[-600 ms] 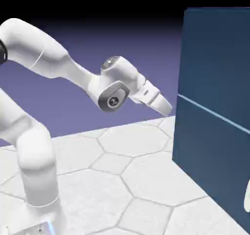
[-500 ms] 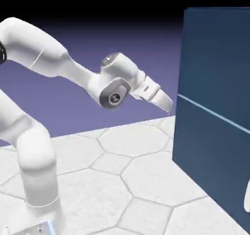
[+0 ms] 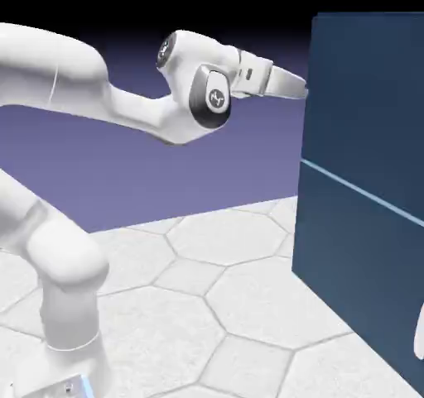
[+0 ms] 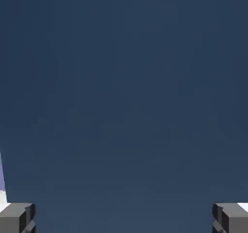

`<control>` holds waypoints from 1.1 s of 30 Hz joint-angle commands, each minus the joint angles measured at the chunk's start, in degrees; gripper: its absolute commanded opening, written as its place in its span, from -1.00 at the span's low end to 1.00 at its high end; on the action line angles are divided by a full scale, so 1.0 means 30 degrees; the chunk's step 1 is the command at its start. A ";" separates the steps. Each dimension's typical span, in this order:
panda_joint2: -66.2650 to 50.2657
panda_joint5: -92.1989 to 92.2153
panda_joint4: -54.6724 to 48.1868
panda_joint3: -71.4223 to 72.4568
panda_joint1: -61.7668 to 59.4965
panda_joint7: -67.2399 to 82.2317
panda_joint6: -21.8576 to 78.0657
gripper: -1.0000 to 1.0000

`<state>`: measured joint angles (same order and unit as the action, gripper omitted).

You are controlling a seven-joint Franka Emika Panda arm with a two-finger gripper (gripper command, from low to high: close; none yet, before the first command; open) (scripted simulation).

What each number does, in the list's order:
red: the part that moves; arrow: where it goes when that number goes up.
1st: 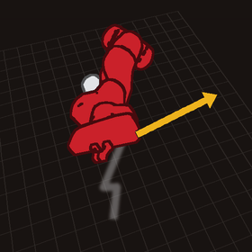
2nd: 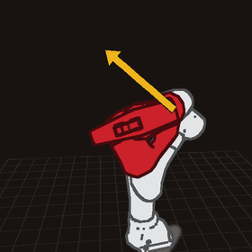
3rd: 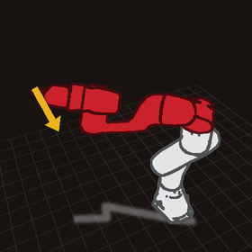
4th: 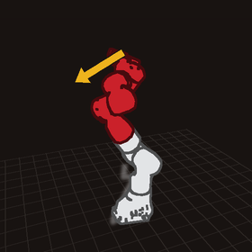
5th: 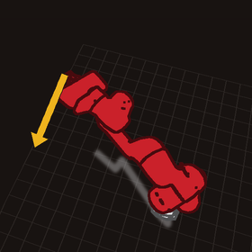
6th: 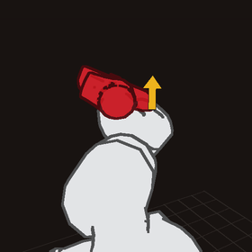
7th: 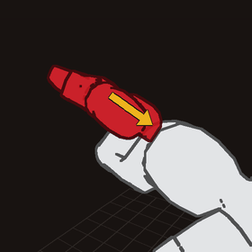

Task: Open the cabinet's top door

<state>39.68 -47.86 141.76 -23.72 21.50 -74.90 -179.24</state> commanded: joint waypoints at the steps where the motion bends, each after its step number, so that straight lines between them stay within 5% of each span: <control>1: 0.0122 -0.0832 -0.0334 -0.0412 0.0362 -0.0564 -0.0091 0.00; 33: 0.4021 -2.7411 -1.1021 -1.3586 1.1923 -1.8579 -0.2997 0.00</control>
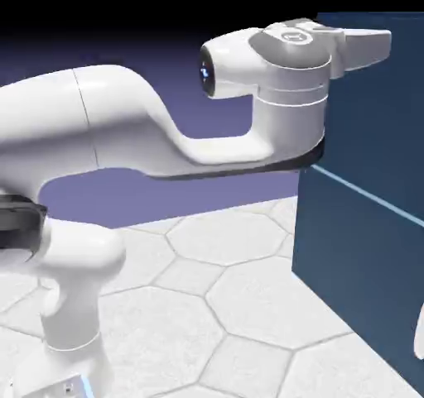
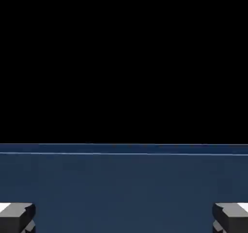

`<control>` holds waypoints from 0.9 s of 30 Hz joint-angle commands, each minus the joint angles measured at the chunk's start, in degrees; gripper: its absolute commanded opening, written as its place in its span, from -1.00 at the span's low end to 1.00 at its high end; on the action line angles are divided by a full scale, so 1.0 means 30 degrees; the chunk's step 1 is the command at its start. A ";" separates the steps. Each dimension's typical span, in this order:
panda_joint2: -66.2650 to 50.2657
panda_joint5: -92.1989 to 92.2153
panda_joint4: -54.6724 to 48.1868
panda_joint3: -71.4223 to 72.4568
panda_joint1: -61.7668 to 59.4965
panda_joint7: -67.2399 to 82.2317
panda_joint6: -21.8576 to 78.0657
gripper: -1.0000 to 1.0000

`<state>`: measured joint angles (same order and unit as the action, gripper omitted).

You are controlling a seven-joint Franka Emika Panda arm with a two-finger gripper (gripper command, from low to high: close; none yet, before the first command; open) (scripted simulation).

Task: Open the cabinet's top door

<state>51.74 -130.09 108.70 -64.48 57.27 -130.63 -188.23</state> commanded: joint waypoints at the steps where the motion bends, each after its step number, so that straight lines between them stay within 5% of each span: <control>1: 0.0122 -0.0832 -0.0334 -0.0412 0.0362 -0.0564 -0.0091 0.00; 14: 0.1706 -1.1629 -0.4676 -0.5764 0.5059 -0.7882 -0.1272 0.00; 22: 0.1344 -1.1972 -0.7972 -0.7921 0.8785 -0.8284 -0.1461 0.00; 23: 0.1344 -1.1972 -0.7972 -0.7921 0.8785 -0.8284 -0.1461 -1.00; 27: 0.1072 -1.1972 -0.5897 -0.6929 0.6905 -0.8601 -0.0275 -1.00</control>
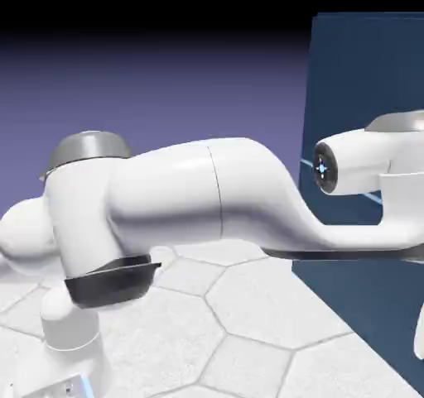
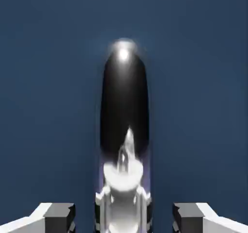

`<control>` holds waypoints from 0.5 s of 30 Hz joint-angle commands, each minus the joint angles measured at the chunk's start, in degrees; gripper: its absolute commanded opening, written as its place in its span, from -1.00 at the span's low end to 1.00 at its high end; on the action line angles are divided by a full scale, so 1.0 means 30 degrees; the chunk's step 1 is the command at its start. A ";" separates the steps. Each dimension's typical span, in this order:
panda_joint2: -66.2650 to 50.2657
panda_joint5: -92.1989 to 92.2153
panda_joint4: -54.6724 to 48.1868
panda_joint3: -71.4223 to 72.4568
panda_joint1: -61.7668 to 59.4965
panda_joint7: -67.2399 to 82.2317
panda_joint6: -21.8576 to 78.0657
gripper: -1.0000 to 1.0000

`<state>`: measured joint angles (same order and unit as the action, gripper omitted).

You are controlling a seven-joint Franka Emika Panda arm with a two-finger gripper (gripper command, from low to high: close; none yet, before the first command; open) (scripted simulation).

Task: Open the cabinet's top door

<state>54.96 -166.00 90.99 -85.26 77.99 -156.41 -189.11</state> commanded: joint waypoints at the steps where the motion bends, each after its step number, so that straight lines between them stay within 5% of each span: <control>1: -0.0097 -0.0002 0.0698 0.0343 -0.0648 -0.0138 0.0413 -1.00; 15: -0.1879 0.0249 0.9135 0.6043 -1.0306 -0.3189 0.4922 -1.00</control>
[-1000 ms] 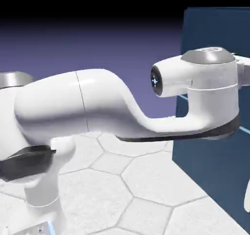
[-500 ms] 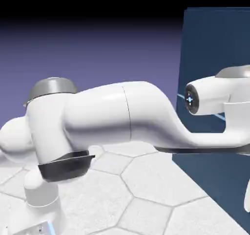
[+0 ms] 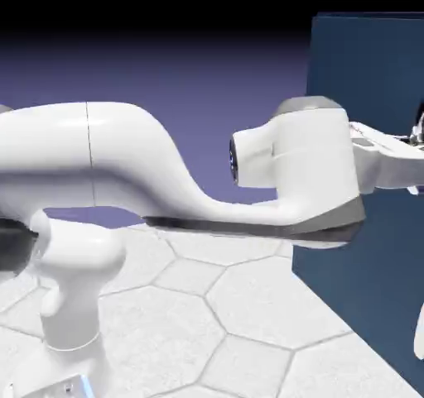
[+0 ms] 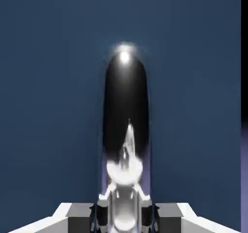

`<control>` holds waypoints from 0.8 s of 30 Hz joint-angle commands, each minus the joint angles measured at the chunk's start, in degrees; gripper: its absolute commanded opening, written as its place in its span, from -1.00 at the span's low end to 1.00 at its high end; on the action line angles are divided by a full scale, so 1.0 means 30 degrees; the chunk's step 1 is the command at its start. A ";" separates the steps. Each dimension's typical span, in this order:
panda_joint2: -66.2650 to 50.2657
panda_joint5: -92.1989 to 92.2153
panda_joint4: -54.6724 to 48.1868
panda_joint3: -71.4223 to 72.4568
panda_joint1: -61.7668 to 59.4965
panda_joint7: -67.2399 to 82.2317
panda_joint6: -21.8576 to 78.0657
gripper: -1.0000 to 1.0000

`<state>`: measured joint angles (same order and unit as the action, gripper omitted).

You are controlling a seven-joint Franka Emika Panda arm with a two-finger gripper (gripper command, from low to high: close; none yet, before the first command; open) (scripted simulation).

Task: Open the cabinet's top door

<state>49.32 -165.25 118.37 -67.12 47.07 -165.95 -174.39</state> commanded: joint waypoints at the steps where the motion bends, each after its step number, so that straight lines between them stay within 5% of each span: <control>1: -0.0052 0.0234 0.0527 0.0452 -0.0692 -0.0012 0.0267 -1.00; 24: 0.2311 0.8564 1.0628 1.2695 -1.6608 0.1505 0.3420 -1.00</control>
<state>56.25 -139.58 150.24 -29.04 -2.76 -161.42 -164.18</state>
